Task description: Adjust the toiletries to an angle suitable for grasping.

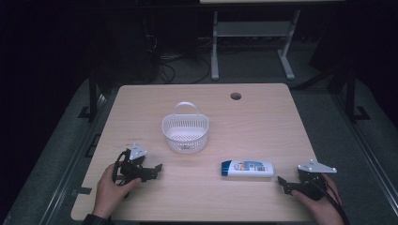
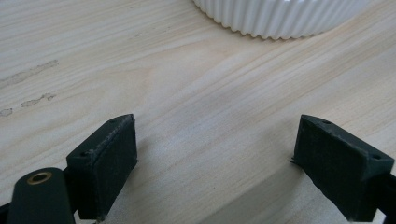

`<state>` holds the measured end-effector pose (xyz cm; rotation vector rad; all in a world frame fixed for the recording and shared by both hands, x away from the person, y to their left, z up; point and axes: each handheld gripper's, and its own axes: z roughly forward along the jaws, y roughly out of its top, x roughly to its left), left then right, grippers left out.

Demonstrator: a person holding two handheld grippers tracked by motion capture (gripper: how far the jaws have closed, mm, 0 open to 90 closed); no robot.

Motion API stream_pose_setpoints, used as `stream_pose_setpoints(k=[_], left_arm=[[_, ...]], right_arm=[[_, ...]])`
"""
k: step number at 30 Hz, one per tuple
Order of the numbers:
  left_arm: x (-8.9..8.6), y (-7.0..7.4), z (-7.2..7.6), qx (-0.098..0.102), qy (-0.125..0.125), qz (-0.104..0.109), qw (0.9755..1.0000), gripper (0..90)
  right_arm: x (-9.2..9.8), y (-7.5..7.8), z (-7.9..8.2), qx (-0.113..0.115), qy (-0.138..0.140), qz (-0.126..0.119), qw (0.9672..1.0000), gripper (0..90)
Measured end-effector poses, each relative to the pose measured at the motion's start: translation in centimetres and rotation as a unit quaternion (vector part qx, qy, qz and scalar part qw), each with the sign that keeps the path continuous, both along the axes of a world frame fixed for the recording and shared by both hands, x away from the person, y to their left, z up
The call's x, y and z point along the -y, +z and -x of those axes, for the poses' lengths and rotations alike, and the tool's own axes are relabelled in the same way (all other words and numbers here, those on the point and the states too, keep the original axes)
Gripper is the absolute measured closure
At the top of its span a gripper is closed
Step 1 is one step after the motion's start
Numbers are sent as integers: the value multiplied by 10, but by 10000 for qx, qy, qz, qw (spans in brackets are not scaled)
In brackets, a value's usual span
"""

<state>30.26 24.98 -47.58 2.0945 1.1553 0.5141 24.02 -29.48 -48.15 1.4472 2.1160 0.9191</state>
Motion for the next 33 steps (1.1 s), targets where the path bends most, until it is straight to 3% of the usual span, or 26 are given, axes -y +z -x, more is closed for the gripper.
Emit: stream_pose_setpoints(k=[4, 7, 9, 10, 13, 19, 26, 33], left_arm=[[0, 0, 0, 1, 11, 3, 10000, 125], [0, 0, 0, -1, 17, 7, 10000, 125], [1, 0, 0, 3, 22, -3, 10000, 125], [1, 0, 0, 4, 24, -3, 10000, 125], [1, 0, 0, 8, 42, 18, 10000, 125], [1, 0, 0, 11, 46, 15, 10000, 125], [1, 0, 0, 8, 51, 12, 10000, 125], [1, 0, -1, 8, 45, -7, 10000, 125]], right_arm=[[0, 0, 0, 1, -4, -6, 10000, 147], [1, 2, 0, -47, 37, 14, 10000, 210], [1, 5, 0, -101, 60, 24, 9999, 274], [1, 7, 0, -156, 118, 31, 9998, 359], [1, 11, 2, -206, 133, -40, 9997, 394], [-2, 24, 9, -160, 268, -144, 9994, 604], [-4, 29, 12, -292, 475, -364, 9978, 878], [-11, 36, 14, -298, 765, -628, 9946, 900]])
